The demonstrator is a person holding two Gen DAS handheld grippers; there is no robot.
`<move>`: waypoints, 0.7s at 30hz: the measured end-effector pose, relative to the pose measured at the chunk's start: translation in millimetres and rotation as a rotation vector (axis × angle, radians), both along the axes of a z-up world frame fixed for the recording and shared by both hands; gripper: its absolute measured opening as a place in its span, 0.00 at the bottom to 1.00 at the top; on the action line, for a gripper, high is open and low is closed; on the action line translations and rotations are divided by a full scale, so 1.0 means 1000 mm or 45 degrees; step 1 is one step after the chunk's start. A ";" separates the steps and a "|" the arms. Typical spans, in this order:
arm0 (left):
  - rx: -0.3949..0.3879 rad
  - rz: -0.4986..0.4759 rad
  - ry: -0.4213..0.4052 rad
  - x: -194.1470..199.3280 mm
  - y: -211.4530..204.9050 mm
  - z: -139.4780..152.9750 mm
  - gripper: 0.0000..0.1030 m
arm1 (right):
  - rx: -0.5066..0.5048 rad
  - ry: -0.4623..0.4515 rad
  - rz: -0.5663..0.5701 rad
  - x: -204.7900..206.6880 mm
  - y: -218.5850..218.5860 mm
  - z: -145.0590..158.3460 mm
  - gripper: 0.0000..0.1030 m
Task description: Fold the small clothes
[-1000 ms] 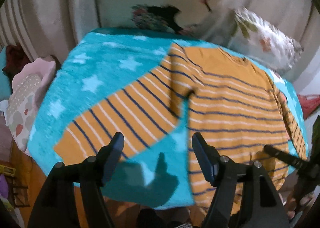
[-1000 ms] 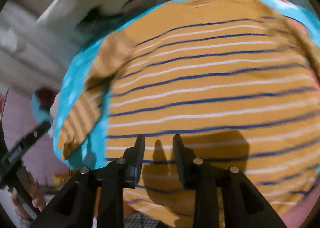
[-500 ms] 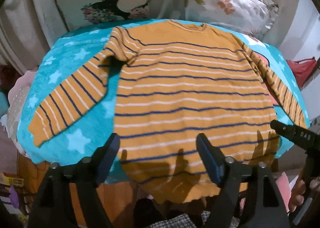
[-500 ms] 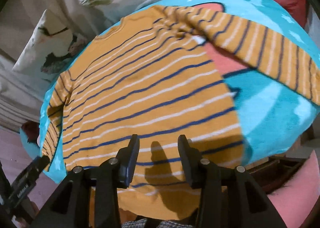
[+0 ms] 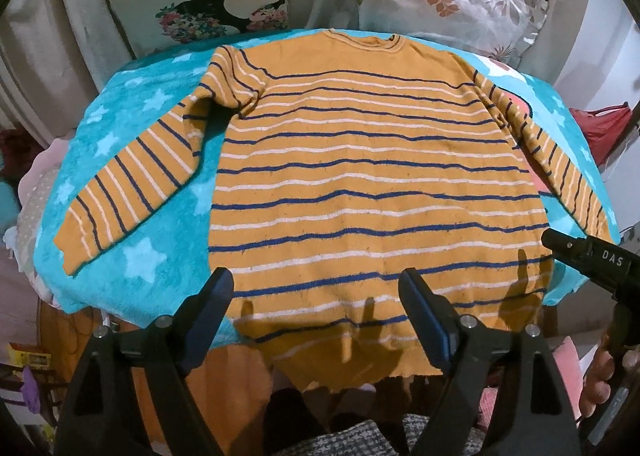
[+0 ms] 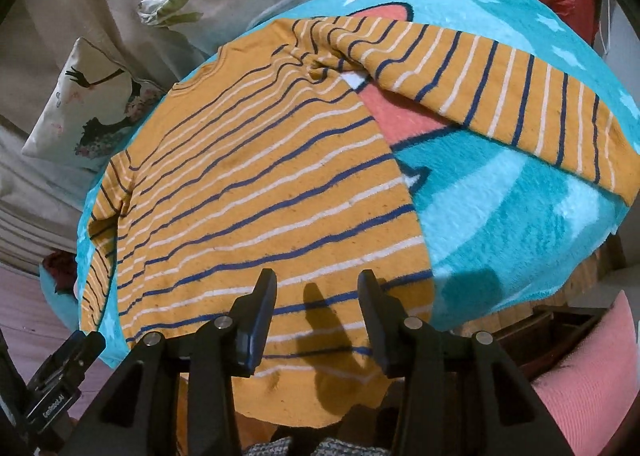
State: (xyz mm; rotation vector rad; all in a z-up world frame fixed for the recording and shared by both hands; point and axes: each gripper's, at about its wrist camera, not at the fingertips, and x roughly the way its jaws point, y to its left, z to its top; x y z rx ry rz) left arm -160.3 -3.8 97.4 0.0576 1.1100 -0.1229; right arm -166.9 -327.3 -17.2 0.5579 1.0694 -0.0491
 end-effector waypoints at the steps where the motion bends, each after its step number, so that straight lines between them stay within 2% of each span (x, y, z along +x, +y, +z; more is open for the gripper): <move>1: 0.001 0.002 0.002 -0.001 0.001 0.000 0.81 | 0.003 0.004 -0.003 0.000 -0.001 -0.001 0.46; 7: 0.007 0.017 0.010 -0.002 0.003 0.000 0.81 | 0.016 0.021 -0.045 -0.002 -0.011 -0.007 0.46; 14: 0.023 0.025 0.018 -0.003 0.003 0.000 0.81 | 0.043 0.029 -0.162 -0.010 -0.044 -0.014 0.47; 21: 0.022 0.021 0.030 -0.004 0.001 -0.001 0.81 | 0.141 -0.015 -0.267 -0.023 -0.085 -0.021 0.47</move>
